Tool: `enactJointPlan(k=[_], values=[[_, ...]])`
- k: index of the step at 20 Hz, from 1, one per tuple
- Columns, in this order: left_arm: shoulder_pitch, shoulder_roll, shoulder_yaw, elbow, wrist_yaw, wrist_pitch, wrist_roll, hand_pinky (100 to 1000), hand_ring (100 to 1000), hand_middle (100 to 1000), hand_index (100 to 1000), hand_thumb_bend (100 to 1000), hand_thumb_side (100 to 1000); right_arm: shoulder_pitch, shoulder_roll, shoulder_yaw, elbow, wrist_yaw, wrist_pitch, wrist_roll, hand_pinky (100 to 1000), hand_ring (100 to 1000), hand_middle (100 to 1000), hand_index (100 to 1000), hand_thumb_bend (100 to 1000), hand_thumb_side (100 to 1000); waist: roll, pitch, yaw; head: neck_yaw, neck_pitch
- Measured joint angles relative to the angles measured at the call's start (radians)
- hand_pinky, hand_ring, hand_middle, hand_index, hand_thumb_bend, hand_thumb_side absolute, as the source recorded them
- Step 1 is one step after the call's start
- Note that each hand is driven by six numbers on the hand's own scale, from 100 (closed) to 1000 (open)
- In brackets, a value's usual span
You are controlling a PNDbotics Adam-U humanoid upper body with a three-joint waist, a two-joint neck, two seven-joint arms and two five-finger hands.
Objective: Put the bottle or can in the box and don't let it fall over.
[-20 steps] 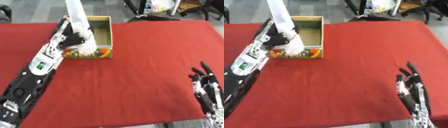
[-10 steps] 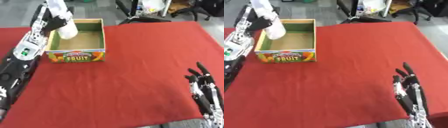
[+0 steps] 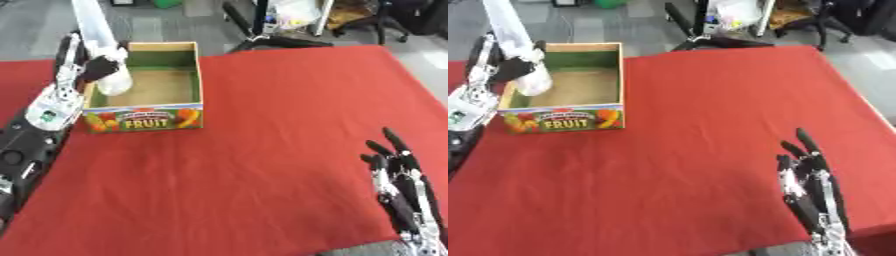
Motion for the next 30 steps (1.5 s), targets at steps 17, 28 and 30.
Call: enactJointPlan(k=[17,28,30], values=[[0.009,-0.003,0.013,-0.001,-0.112,-0.074,-0.058,858,796,880,875,945,505,0.001,0.002,0.0,0.0,0.0,0.0,0.001,791,889,1000,948,100,470,-0.006,0.0,0.01,-0.008,0.0],[0.027,-0.001,0.018,-0.015,-0.072,-0.069,-0.051,849,785,869,868,883,505,0.001,0.002,0.0,0.0,0.0,0.0,0.001,791,889,1000,948,100,470,-0.006,0.0,0.015,-0.009,0.0],[0.05,0.009,0.019,-0.049,-0.048,-0.076,-0.046,845,782,863,861,828,506,0.002,0.002,0.0,0.0,0.0,0.001,0.0,791,889,1000,948,100,470,-0.006,0.0,0.018,-0.009,0.0]])
